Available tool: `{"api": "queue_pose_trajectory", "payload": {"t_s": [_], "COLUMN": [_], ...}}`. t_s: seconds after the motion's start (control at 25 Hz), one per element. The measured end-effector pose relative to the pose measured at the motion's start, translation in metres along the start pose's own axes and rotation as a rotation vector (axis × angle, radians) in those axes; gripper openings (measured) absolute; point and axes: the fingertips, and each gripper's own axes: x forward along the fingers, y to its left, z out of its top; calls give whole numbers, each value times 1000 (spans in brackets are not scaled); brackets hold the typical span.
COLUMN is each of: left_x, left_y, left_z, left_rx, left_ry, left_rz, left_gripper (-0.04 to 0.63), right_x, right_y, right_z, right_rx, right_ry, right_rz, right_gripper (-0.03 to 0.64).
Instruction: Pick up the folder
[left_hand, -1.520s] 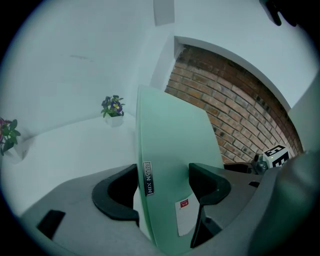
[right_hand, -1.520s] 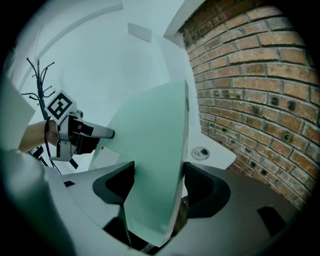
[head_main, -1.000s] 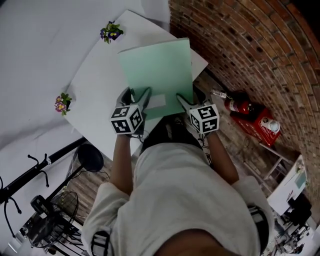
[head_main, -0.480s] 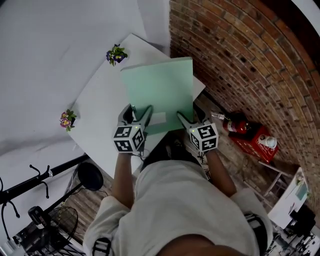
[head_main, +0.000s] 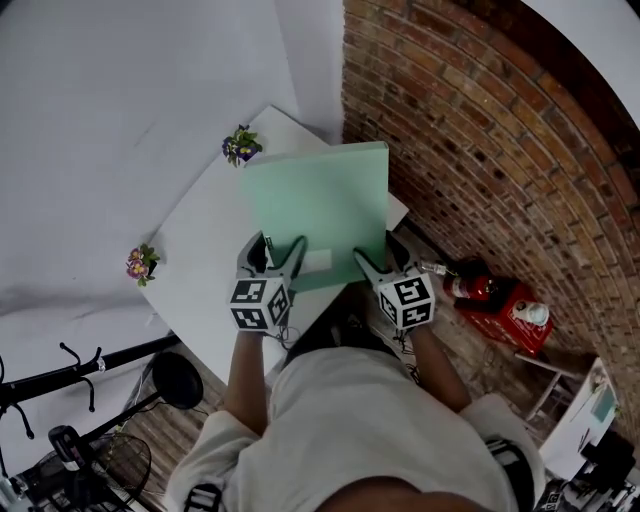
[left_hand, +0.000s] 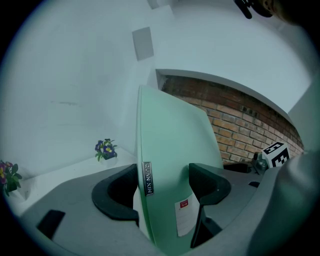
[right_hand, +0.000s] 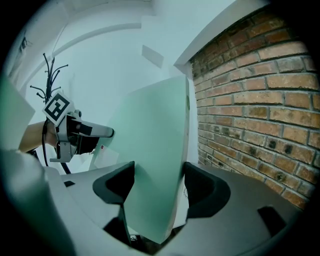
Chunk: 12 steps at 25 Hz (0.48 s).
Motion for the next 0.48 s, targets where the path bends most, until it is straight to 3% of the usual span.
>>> {"api": "queue_pose_trajectory", "payload": {"t_s": [0.48], "left_x": [-6], "left_y": [6], "left_z": [22], "left_rx": [53], "left_ry": [-57], "left_rz": [-11], "left_gripper": [328], "right_x": [4], "right_y": [4], "right_z": [20], "right_rx": [-21], "right_ry": [-41], "right_rz": [-11], "right_gripper": [308]}}
